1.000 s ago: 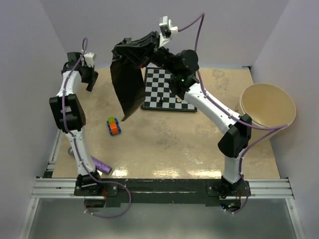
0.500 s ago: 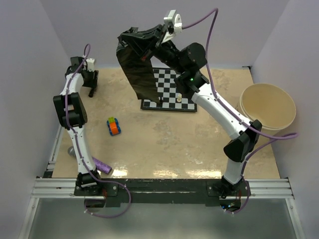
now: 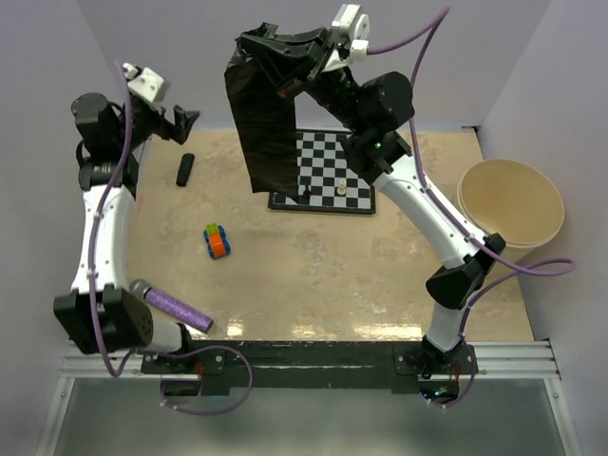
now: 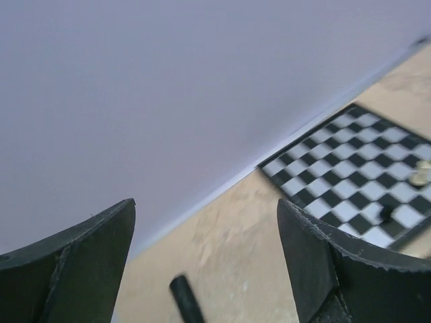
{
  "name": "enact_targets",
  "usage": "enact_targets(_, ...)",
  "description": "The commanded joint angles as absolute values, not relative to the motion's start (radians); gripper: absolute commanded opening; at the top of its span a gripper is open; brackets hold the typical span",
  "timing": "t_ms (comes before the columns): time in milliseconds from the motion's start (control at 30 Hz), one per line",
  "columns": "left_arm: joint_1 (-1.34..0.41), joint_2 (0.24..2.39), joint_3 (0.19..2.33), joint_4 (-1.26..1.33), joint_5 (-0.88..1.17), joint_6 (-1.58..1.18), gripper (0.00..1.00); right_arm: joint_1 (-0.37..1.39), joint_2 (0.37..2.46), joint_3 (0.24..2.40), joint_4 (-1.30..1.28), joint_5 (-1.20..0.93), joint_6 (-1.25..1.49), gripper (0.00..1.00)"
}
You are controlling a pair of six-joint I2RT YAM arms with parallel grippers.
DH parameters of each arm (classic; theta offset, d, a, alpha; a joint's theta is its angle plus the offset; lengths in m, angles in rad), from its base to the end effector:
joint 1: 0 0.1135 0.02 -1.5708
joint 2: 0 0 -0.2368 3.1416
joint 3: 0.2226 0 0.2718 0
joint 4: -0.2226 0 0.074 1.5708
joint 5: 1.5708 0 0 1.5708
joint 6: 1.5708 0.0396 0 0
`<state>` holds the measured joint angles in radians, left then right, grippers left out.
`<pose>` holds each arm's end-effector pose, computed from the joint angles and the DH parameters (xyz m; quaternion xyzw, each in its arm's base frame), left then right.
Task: Put the trash bags into the trash bin
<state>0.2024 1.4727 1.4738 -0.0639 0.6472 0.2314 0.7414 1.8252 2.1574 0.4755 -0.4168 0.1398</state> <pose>0.3645 0.0504 0.4028 0.2277 0.6879 -0.0867 0.6837 0.2744 0.2730 0.5655 -0.2913 0.2911 0.4569 0.7884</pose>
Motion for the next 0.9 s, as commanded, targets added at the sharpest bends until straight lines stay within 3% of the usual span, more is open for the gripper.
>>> enact_targets(0, 0.072, 1.376, 1.285, -0.100, 0.977, 0.330, 0.91, 0.746, 1.783, 2.212, 0.523, -0.396, 0.138, 0.00)
enact_targets(167, -0.058, 1.301, 1.086, -0.042, 0.917, 0.377, 0.91, 0.747, 1.769, 2.224, 0.529, -0.374, 0.136, 0.00)
enact_targets(500, -0.254, 1.457, 1.069, 0.242, 0.884, 0.214, 0.87, 0.747, 1.761, 2.227, 0.511, -0.321, 0.123, 0.00)
enact_targets(533, -0.270, 1.474, 1.063, 0.280, 0.881, 0.180, 0.81, 0.747, 1.764, 2.227, 0.511, -0.311, 0.117, 0.00)
enact_targets(667, -0.293, 1.525, 1.098, 0.243, 0.888, 0.124, 0.24, 0.742, 1.775, 2.206, 0.508, -0.224, 0.075, 0.00)
enact_targets(700, -0.293, 1.531, 1.114, 0.191, 0.900, 0.133, 0.14, 0.736, 1.778, 2.197, 0.508, -0.186, 0.057, 0.00)
enact_targets(800, -0.291, 1.505, 1.114, 0.078, 0.948, 0.167, 0.00, 0.684, 1.790, 2.172, 0.502, -0.138, 0.089, 0.00)
enact_targets(867, -0.293, 1.464, 1.071, 0.078, 0.960, 0.160, 0.00, 0.644, 1.790, 2.139, 0.491, -0.112, 0.133, 0.00)
